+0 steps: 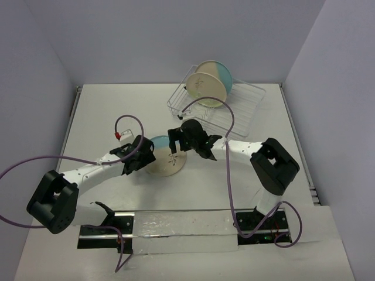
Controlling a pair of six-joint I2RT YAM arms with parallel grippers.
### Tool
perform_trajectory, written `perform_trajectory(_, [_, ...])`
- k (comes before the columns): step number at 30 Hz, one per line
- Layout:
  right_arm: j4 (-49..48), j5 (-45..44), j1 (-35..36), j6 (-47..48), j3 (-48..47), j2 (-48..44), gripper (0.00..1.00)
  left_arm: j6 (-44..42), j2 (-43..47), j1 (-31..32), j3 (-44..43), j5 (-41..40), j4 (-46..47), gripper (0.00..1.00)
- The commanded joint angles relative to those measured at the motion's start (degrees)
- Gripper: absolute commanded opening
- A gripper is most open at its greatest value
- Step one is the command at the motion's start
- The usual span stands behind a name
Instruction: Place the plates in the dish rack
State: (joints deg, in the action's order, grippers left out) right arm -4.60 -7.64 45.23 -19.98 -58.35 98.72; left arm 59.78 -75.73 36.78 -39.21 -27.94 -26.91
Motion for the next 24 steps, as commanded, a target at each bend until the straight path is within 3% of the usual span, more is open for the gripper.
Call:
perform_trajectory(1, [-0.4,0.3,-0.2,-0.9,-3.4,2.0,1.00,-3.4,-1.0,-4.1,-2.3,2.0,4.6,0.97])
perform_trajectory(11, [0.4,3.1,-2.0,-3.3,-4.9,5.0,1.00,-9.6,-3.4,-9.4,0.1,11.0,13.9,0.99])
perform_trajectory(14, [0.4,4.2,-2.3,-3.7,-4.8,5.5,1.00,-9.9,-3.6,-10.0,1.5,12.7,15.2,0.88])
perform_trajectory(16, [0.4,4.3,-2.5,-3.7,-4.8,5.9,1.00,-10.4,-3.5,-10.1,2.4,14.3,16.8,0.73])
perform_trajectory(19, [0.4,4.2,-2.8,-4.0,-4.8,6.4,1.00,-10.7,-4.0,-10.1,2.9,14.5,17.1,0.66])
perform_trajectory(21, [0.4,4.7,-3.0,-4.4,-4.8,6.7,1.00,-11.0,-4.9,-10.1,3.0,14.8,16.7,0.53])
perform_trajectory(24, [0.4,5.6,-3.2,-4.3,-5.1,7.2,1.00,-10.8,-6.1,-10.1,3.8,15.0,17.2,0.48])
